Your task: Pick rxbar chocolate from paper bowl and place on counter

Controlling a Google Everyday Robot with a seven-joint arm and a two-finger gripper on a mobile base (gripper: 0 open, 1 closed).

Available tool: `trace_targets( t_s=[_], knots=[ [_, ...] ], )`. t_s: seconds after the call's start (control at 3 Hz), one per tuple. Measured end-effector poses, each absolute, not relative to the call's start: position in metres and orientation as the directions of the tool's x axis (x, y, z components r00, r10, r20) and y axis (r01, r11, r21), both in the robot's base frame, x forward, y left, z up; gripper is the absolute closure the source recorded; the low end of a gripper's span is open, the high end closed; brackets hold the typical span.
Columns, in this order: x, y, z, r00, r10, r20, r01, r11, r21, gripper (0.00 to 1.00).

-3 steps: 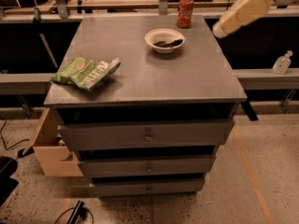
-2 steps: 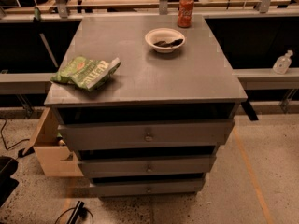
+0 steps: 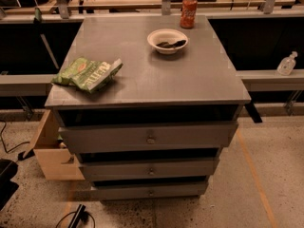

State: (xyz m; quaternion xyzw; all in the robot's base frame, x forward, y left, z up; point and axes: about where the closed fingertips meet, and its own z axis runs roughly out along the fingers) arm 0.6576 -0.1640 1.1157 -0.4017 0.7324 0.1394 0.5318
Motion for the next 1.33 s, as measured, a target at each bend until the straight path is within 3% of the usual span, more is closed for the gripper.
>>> trace_targets(
  t_s=[1.33],
  knots=[
    [0.768, -0.112, 1.036, -0.291, -0.436, -0.852, -0.717, 0.688, -0.108, 0.00]
  ],
)
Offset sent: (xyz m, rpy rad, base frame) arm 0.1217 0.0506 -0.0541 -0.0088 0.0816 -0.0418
